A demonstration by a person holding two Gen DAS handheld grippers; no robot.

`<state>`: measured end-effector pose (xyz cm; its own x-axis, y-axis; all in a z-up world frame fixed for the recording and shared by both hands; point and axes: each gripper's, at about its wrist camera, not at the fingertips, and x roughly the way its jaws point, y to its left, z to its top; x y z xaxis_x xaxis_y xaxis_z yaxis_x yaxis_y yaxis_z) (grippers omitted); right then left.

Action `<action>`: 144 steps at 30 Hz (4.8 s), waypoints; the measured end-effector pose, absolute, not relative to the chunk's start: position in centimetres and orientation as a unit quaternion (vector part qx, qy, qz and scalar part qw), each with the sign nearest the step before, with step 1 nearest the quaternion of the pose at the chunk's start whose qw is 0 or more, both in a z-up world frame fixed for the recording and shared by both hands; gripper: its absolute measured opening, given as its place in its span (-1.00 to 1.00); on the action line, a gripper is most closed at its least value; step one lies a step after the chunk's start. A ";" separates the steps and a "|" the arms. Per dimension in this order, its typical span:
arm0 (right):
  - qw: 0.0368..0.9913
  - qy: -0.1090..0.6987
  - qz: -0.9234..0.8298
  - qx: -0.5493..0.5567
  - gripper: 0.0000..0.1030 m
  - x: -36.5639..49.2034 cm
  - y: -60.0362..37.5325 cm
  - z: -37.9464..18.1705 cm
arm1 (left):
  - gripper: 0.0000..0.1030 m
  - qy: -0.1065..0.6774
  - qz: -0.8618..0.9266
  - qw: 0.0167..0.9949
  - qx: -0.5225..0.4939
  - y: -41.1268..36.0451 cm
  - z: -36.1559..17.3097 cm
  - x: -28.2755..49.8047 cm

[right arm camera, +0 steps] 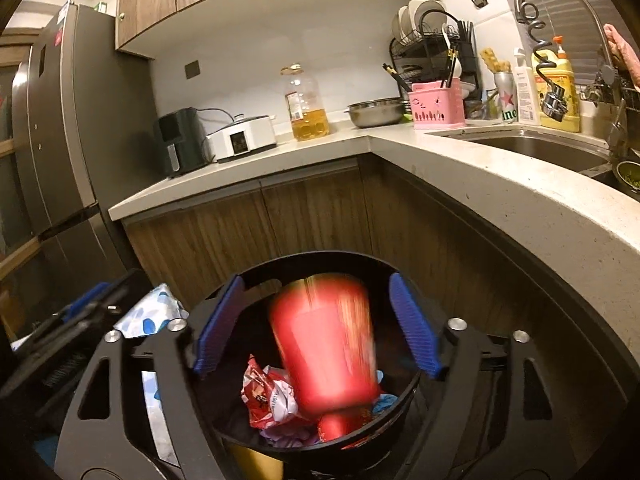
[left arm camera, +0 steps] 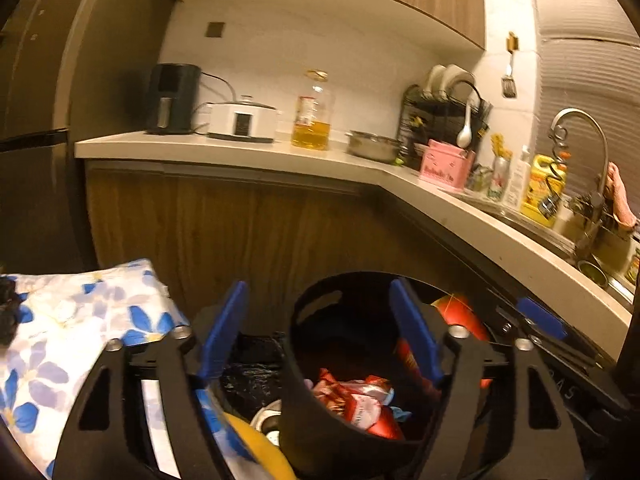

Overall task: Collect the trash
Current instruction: 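Carry the snack bag and red cup over the bin and open both grippers, then move both open grippers back over the table, then grasp the blue glove with the left gripper while the right grasps the black bag, then carry the blue glove and black bag over the bin and open both grippers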

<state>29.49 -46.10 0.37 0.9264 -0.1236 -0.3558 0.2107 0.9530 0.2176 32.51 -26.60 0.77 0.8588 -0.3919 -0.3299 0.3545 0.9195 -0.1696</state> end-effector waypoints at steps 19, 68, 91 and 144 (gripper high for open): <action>0.965 0.227 -0.112 0.066 0.78 22.6 -40.0 -1.4 | 0.88 0.194 -0.110 0.975 -0.003 -20.1 0.7 24.5; 0.976 0.199 0.089 0.002 0.78 21.1 -17.1 -1.9 | 0.88 0.189 0.146 0.969 -0.066 4.7 -1.3 17.8; 0.970 0.187 0.156 0.015 0.78 29.6 -6.6 -1.8 | 0.88 0.229 0.266 0.928 -0.125 17.9 -3.1 25.4; 0.970 0.179 0.165 0.026 -0.93 30.0 -11.4 1.3 | -0.83 0.227 0.112 0.960 -0.118 10.4 -0.7 24.9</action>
<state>29.96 -11.40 1.34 0.8818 0.3288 -0.3381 -0.3099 0.9444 0.1101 24.89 10.42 -0.71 0.8715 0.1614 -0.4631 -0.2688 0.9470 -0.1759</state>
